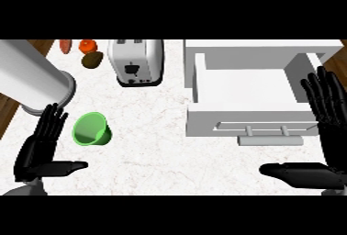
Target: Pick up the cup, place it into the drawer and close the drawer
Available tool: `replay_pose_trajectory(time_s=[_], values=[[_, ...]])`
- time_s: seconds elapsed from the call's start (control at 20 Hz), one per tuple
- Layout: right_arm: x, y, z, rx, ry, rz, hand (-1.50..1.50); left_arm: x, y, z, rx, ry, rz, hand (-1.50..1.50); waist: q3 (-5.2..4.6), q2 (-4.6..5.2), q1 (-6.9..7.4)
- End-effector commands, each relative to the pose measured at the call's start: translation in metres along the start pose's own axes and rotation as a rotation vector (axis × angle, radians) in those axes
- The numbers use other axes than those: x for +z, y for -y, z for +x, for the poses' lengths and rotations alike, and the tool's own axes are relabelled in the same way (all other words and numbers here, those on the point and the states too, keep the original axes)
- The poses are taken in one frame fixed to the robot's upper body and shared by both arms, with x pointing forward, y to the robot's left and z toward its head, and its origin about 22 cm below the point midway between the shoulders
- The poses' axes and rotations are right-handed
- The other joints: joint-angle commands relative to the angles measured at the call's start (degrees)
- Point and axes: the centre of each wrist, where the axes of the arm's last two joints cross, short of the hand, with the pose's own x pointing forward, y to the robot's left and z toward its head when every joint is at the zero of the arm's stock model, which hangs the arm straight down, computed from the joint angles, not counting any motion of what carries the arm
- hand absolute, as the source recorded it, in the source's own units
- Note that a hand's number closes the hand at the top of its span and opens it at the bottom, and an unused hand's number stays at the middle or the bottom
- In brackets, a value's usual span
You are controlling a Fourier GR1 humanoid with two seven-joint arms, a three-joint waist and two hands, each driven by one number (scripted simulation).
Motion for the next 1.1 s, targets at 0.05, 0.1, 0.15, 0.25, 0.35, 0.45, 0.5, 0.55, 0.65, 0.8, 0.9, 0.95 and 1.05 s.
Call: replay_pose_trajectory(time_s=[0.05, 0.1, 0.15, 0.25, 0.35, 0.45, 0.5, 0.55, 0.65, 0.8, 0.9, 0.95, 1.05], values=[[0.006, 0.004, -0.018, 0.002, -0.011, 0.003, -1.50, 0.003, -0.022, -0.029, -0.043, -0.029, 0.028, -1.50, 0.00, 0.01, 0.04], [-0.002, 0.001, -0.016, 0.000, 0.010, -0.001, -1.50, 0.006, -0.021, -0.040, -0.038, -0.039, 0.044, -1.50, -0.01, 0.03, 0.04], [-0.001, 0.007, 0.001, 0.011, -0.007, -0.010, -1.50, -0.018, -0.014, -0.031, -0.022, -0.054, 0.030, -1.50, 0.00, -0.04, 0.00], [-0.010, -0.001, 0.001, 0.006, -0.002, -0.003, -1.50, 0.002, -0.021, -0.056, -0.010, -0.043, 0.035, -1.50, -0.02, 0.01, 0.01], [-0.009, -0.006, -0.010, -0.005, -0.007, 0.011, -1.50, -0.014, -0.017, -0.062, 0.017, -0.039, 0.044, -1.50, -0.03, 0.05, -0.13], [0.004, 0.010, -0.012, -0.001, 0.008, 0.003, -1.50, 0.024, -0.054, -0.065, 0.013, -0.004, 0.065, -1.50, -0.04, 0.08, -0.17], [0.004, -0.001, -0.018, -0.002, -0.004, -0.009, -1.50, -0.006, -0.017, -0.075, -0.011, -0.026, 0.054, -1.50, -0.03, 0.04, -0.18], [0.016, 0.002, 0.003, -0.011, -0.013, 0.021, -1.50, -0.006, -0.013, -0.076, 0.000, -0.016, 0.066, -1.50, -0.02, -0.01, -0.26], [-0.002, -0.015, -0.011, -0.012, 0.009, 0.015, -1.50, -0.011, -0.019, -0.081, 0.031, -0.017, 0.046, -1.50, -0.11, 0.26, -0.66], [-0.006, -0.009, 0.005, -0.025, 0.012, 0.017, -1.50, 0.021, -0.028, -0.095, 0.010, 0.009, 0.079, -1.50, -0.19, 0.38, -1.01], [-0.008, -0.001, 0.003, -0.007, -0.010, 0.019, -1.50, 0.004, -0.029, -0.088, 0.017, 0.010, 0.062, -1.50, -0.11, 0.23, -0.64], [-0.004, 0.020, -0.007, -0.008, 0.007, -0.002, -1.50, 0.011, -0.028, -0.092, 0.015, 0.029, 0.075, -1.50, -0.10, 0.26, -0.65], [-0.006, 0.009, -0.007, -0.001, -0.002, 0.025, -1.50, 0.001, -0.006, -0.097, 0.009, 0.020, 0.069, -1.50, -0.11, 0.25, -0.62]])
